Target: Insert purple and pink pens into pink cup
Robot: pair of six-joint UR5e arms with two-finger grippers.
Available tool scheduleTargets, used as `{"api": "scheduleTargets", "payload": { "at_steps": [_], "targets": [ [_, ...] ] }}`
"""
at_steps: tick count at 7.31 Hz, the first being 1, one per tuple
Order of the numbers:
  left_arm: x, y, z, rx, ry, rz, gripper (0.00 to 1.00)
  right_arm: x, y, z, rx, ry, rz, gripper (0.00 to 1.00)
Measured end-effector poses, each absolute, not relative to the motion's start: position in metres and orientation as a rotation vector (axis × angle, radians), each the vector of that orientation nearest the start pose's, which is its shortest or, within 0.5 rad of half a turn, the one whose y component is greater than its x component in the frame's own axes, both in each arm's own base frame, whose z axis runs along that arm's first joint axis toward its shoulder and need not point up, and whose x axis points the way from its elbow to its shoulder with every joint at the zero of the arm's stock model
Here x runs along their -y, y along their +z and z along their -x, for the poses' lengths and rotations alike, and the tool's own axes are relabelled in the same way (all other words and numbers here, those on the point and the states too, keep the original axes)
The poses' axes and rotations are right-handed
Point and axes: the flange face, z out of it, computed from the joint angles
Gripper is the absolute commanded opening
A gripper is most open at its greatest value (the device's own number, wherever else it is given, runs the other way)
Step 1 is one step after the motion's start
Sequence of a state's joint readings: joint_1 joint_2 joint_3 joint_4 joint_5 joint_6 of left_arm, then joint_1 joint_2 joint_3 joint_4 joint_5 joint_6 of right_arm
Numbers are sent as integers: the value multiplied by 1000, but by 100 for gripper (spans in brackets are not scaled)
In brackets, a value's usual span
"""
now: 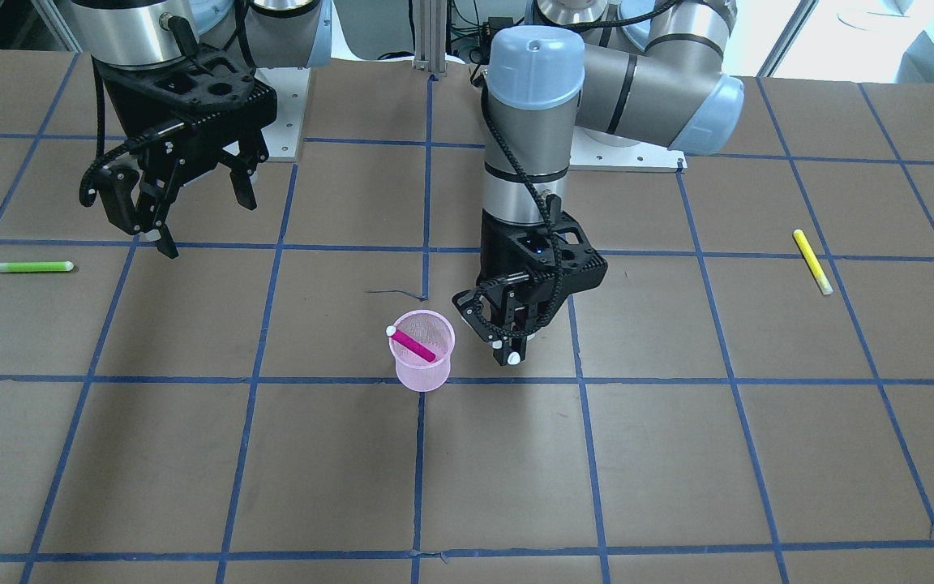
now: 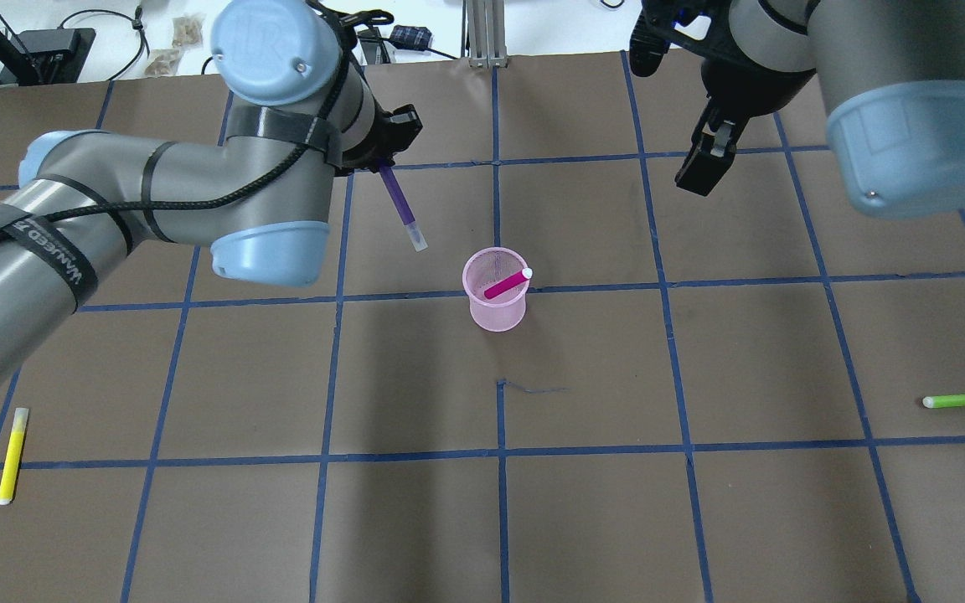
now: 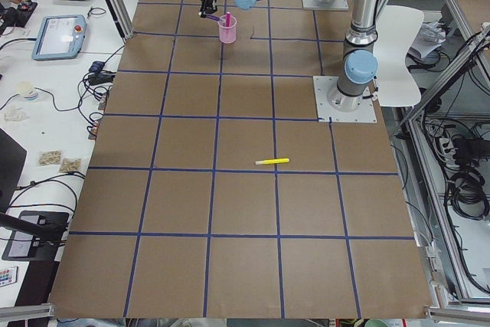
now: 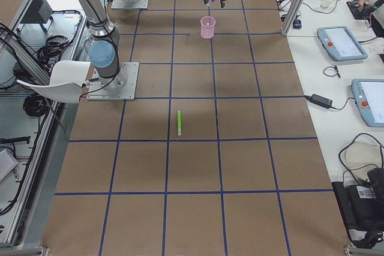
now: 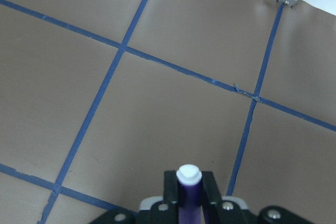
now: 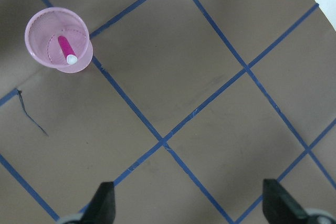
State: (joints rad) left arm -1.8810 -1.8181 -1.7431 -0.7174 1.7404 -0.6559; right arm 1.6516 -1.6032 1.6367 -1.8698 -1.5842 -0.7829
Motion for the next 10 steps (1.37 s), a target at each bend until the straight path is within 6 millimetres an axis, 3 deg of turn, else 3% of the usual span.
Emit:
{"api": "scheduleTargets", "payload": {
  "at_steps": [3,7,10],
  "targets": [
    [517,348,330,-3050,-820,630,0,488,506,-172,-3076,-419,770,100],
    [510,322,345,-3034,-839,634,0,476,506,-172,-3111,-300,124,100],
    [493,302,355,-3012,-859,589,0,462,503,-175,-3088,-154,-4,100]
  ]
}}
